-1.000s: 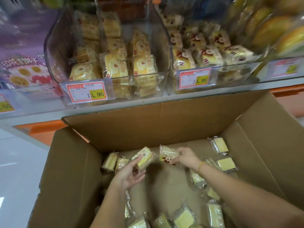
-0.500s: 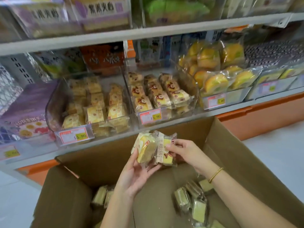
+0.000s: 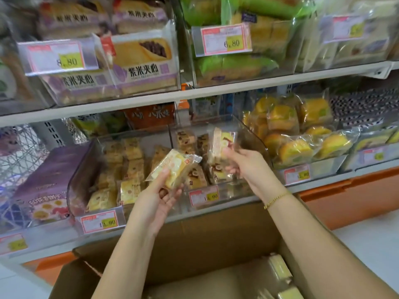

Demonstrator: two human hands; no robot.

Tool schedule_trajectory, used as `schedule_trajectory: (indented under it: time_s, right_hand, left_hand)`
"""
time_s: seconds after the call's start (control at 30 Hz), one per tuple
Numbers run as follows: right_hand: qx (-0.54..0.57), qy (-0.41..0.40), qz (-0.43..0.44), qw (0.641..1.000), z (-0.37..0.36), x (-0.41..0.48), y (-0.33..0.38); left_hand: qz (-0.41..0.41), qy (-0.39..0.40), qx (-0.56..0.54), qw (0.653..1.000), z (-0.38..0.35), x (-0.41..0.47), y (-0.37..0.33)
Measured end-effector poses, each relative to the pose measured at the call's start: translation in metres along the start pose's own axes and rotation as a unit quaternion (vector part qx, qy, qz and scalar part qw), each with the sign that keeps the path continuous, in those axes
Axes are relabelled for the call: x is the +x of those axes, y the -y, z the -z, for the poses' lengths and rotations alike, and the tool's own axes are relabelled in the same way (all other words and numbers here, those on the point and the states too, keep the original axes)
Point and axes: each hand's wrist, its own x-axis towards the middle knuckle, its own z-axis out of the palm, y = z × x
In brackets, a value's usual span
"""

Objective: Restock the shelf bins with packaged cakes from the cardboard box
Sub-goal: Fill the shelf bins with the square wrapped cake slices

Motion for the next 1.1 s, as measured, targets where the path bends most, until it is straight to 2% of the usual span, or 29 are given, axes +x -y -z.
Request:
schedule_trajectory:
  time_s: [0.2,0.37,0.47,0.53,0.63,0.77,0.83,0.93,1.07,1.1]
  right_hand:
    - [-0.082,-0.054,-0.080,0.992,-0.025,0.128,0.011]
    - [-0.036,-0.074,-0.087,0.993,-0.032,0.174,-0.004]
    - [0.035,-0.071,-0.103,0.992,-0.025,0.176,-0.002]
    - [0.044,-0.084,-0.103,0.990,-0.020,0.171,-0.002]
    - [0.017,-0.081,-0.074,0.994,-0.028,0.171,-0.005]
    - [-0.087,-0.062,-0.009,0.994,-0.050,0.169,-0.002]
    - [-0.121,-0.042,-0.012,0.992,-0.057,0.163,0.002]
    - [-0.114,-0.020,-0.017,0.993,-0.059,0.156,0.002]
    - [-0.154,-0.090,0.029,0.984,-0.055,0.128,0.015]
    - [-0.157,-0.083,0.055,0.983,-0.053,0.114,0.018]
  left_hand:
    - [0.019,-0.042,-0.036,0.998,-0.009,0.023,-0.003]
    - [0.022,-0.037,-0.037,0.998,-0.005,0.031,-0.004]
    - [0.033,-0.031,-0.053,0.998,-0.003,0.033,-0.006]
    - [0.035,-0.028,-0.061,0.997,-0.003,0.033,-0.007]
    - [0.033,-0.029,-0.067,0.997,-0.003,0.033,-0.007]
    - [0.023,-0.032,-0.086,0.996,-0.004,0.030,-0.001]
    - [0.013,-0.026,-0.096,0.995,-0.004,0.027,0.003]
    - [0.011,-0.018,-0.089,0.996,-0.005,0.024,0.003]
    - [0.018,-0.024,-0.134,0.990,-0.008,0.018,0.000]
    - [0.020,-0.027,-0.155,0.987,-0.008,0.016,-0.001]
